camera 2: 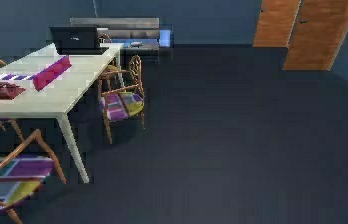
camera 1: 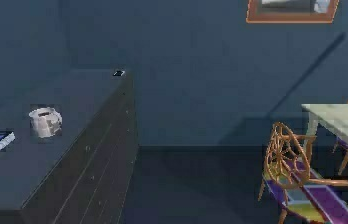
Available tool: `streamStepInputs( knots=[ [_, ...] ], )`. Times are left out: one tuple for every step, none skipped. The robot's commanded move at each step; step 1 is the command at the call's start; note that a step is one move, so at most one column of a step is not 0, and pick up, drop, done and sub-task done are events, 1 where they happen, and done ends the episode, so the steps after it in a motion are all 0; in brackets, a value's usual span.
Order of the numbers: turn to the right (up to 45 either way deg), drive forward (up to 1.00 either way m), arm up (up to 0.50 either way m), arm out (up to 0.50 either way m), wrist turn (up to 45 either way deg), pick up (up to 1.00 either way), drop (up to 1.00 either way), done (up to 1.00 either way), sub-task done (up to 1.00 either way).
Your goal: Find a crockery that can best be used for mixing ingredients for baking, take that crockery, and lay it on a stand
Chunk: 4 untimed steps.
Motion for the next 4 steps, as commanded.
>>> streamStepInputs(
  knots=[
    [45.0,0.0,0.0,0.0,0.0,0.0,0.0,0.0,0.0],
    [36.0,0.0,0.0,0.0,0.0,0.0,0.0,0.0,0.0],
    [0.0,0.25,0.0,0.0,0.0,0.0,0.0,0.0,0.0],
    [21.0,0.0,0.0,0.0,0.0,0.0,0.0,0.0,0.0]
  ],
)
